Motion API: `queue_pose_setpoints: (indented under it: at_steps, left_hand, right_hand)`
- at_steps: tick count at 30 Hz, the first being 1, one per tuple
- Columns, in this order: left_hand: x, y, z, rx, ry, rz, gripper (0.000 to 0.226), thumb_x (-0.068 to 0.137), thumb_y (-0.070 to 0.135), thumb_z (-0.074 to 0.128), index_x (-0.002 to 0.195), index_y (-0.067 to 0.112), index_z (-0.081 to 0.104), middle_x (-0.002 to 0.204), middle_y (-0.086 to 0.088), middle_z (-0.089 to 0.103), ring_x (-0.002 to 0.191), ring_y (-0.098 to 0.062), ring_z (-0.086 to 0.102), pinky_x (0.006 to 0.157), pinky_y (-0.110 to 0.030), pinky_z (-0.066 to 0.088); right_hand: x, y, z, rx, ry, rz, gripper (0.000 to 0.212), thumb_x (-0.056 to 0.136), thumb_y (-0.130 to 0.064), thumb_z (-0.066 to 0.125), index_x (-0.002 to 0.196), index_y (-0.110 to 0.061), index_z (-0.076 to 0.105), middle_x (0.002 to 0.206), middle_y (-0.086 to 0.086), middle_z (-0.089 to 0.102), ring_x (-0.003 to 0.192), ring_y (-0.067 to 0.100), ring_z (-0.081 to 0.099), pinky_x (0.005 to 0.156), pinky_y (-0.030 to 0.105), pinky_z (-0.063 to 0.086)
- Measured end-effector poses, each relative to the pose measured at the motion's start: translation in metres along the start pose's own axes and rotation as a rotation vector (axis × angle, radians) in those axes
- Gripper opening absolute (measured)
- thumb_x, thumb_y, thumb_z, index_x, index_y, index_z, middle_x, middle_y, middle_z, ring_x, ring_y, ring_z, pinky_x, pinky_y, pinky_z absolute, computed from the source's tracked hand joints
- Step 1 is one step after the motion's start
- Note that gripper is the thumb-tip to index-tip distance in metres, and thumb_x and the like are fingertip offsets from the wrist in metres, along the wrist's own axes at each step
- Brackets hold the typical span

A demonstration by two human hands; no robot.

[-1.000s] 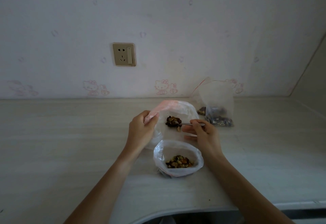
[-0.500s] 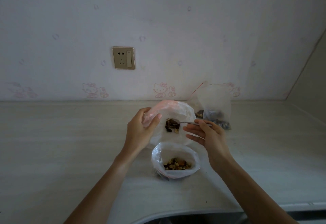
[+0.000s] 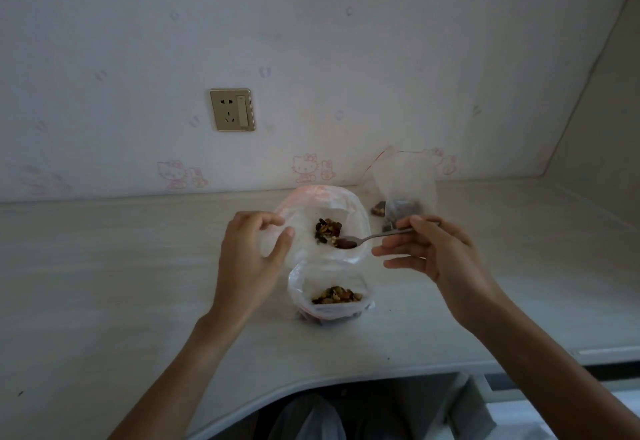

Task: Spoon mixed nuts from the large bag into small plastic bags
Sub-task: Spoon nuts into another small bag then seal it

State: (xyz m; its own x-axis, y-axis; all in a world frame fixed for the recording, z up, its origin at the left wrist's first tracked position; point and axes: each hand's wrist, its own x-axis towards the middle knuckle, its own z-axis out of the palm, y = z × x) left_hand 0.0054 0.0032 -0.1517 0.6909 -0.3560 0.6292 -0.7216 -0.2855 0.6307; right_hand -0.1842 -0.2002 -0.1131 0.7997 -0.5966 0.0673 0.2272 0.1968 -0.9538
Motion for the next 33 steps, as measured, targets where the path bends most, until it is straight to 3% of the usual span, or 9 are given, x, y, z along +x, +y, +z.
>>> queue_pose_setpoints:
  at_steps: [3, 9, 11, 14, 18, 24, 26, 30, 33]
  left_hand:
    - [-0.013, 0.009, -0.005, -0.038, -0.108, -0.042, 0.007, 0.093, 0.04, 0.071, 0.09, 0.034, 0.069, 0.09, 0.018, 0.069, 0.085, -0.001, 0.065, 0.068, -0.006, 0.042]
    - [-0.027, 0.013, -0.002, -0.028, -0.398, -0.249, 0.025, 0.09, 0.06, 0.067, 0.083, 0.037, 0.075, 0.081, 0.03, 0.068, 0.076, 0.006, 0.065, 0.065, -0.018, 0.046]
    - [-0.025, 0.014, -0.001, -0.037, -0.379, -0.267, 0.017, 0.091, 0.051, 0.072, 0.084, 0.036, 0.076, 0.078, 0.028, 0.069, 0.072, 0.004, 0.066, 0.065, -0.021, 0.047]
    - [-0.022, 0.016, -0.001, -0.09, -0.391, -0.286, 0.012, 0.093, 0.039, 0.074, 0.084, 0.032, 0.076, 0.071, 0.016, 0.073, 0.058, -0.006, 0.07, 0.06, -0.024, 0.048]
    - [-0.015, 0.017, 0.0, -0.089, -0.417, -0.316, 0.012, 0.094, 0.032, 0.074, 0.084, 0.026, 0.076, 0.067, 0.003, 0.075, 0.056, -0.014, 0.073, 0.056, -0.025, 0.049]
    - [-0.009, 0.014, -0.001, 0.009, -0.461, -0.269, 0.015, 0.095, 0.038, 0.071, 0.083, 0.029, 0.073, 0.063, 0.004, 0.074, 0.055, -0.008, 0.071, 0.055, -0.024, 0.045]
    - [-0.009, 0.014, -0.003, -0.005, -0.459, -0.274, 0.015, 0.093, 0.041, 0.073, 0.083, 0.03, 0.074, 0.064, 0.009, 0.073, 0.055, -0.006, 0.071, 0.054, -0.024, 0.046]
    - [-0.003, 0.012, -0.009, -0.017, -0.392, -0.28, 0.014, 0.087, 0.046, 0.077, 0.081, 0.034, 0.076, 0.073, 0.013, 0.073, 0.066, 0.0, 0.068, 0.064, -0.024, 0.051]
    - [0.005, 0.011, -0.014, -0.039, -0.354, -0.227, 0.008, 0.088, 0.037, 0.079, 0.081, 0.034, 0.076, 0.076, 0.017, 0.074, 0.072, 0.001, 0.068, 0.068, -0.017, 0.049]
  right_hand:
    - [-0.016, 0.003, -0.005, -0.064, -0.067, 0.041, 0.029, 0.108, -0.015, 0.045, 0.107, 0.006, 0.065, 0.093, 0.031, 0.074, 0.09, 0.048, 0.074, 0.071, 0.044, 0.065]
    - [-0.032, 0.005, -0.006, -0.334, -0.134, -0.066, 0.027, 0.108, -0.015, 0.044, 0.107, 0.001, 0.065, 0.089, 0.019, 0.077, 0.089, 0.036, 0.077, 0.077, 0.048, 0.065]
    - [-0.036, 0.002, -0.006, -0.542, -0.181, -0.189, 0.024, 0.108, -0.016, 0.045, 0.106, -0.006, 0.067, 0.09, 0.011, 0.078, 0.087, 0.025, 0.076, 0.077, 0.045, 0.064]
    - [-0.044, -0.006, -0.01, -1.154, -0.293, -0.529, 0.023, 0.108, -0.026, 0.046, 0.11, -0.018, 0.067, 0.09, -0.006, 0.074, 0.079, 0.012, 0.07, 0.071, 0.036, 0.059]
    - [-0.051, -0.013, -0.004, -1.616, -0.486, -0.925, 0.006, 0.099, -0.012, 0.064, 0.103, -0.017, 0.066, 0.076, -0.002, 0.061, 0.058, 0.015, 0.051, 0.052, 0.034, 0.05]
    - [-0.045, -0.016, -0.005, -1.286, -0.36, -0.71, 0.029, 0.109, -0.033, 0.041, 0.109, -0.02, 0.067, 0.087, -0.007, 0.07, 0.07, 0.01, 0.065, 0.063, 0.033, 0.055]
    - [-0.04, -0.014, -0.007, -1.045, -0.28, -0.575, 0.025, 0.107, -0.027, 0.047, 0.109, -0.015, 0.069, 0.091, -0.007, 0.075, 0.081, 0.008, 0.072, 0.071, 0.027, 0.059]
    - [-0.025, -0.01, -0.008, -0.521, -0.151, -0.32, 0.023, 0.107, -0.01, 0.046, 0.105, 0.002, 0.066, 0.086, 0.017, 0.076, 0.083, 0.03, 0.076, 0.072, 0.043, 0.064]
    - [-0.012, -0.007, -0.007, -0.407, -0.067, -0.253, 0.026, 0.108, -0.012, 0.046, 0.106, 0.005, 0.065, 0.086, 0.02, 0.075, 0.083, 0.035, 0.076, 0.069, 0.043, 0.063]
